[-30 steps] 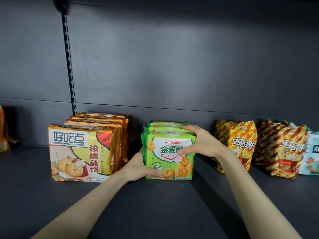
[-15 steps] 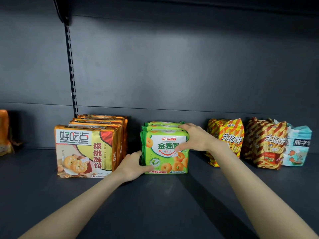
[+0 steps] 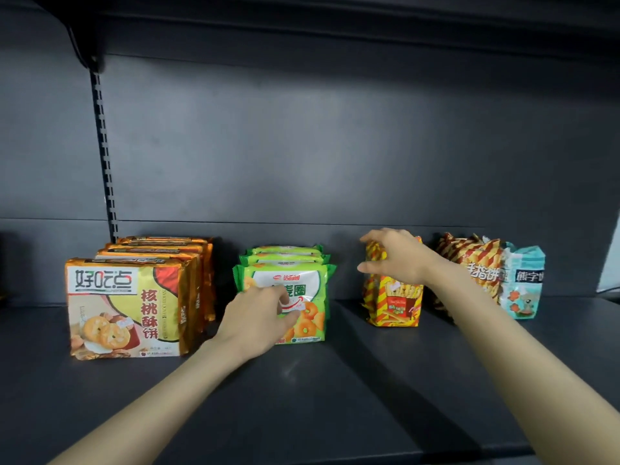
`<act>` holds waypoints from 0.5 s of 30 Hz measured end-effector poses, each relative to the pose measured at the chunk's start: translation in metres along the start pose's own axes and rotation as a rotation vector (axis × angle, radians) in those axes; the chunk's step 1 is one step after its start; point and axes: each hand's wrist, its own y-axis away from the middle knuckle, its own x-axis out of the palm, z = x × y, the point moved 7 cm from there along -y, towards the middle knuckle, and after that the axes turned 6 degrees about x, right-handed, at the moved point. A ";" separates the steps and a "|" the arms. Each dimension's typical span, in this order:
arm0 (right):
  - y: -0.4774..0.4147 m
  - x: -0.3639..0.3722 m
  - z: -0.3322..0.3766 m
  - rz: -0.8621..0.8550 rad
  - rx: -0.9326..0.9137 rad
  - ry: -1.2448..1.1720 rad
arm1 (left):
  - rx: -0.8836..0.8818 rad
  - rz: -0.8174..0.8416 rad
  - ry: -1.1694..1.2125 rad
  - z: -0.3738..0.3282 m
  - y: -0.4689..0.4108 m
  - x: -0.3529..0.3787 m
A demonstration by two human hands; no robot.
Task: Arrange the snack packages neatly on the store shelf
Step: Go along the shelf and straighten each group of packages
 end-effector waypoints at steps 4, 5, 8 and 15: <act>0.009 -0.022 -0.031 -0.019 -0.003 0.026 | 0.040 -0.057 0.082 -0.048 -0.018 0.015; 0.011 -0.027 -0.040 -0.021 -0.006 0.026 | 0.035 -0.062 0.104 -0.058 -0.024 0.020; 0.013 -0.038 -0.070 -0.034 -0.007 0.002 | 0.024 -0.066 0.161 -0.083 -0.040 0.039; 0.008 -0.033 -0.124 -0.014 -0.058 -0.076 | -0.082 0.001 0.309 -0.110 -0.068 0.094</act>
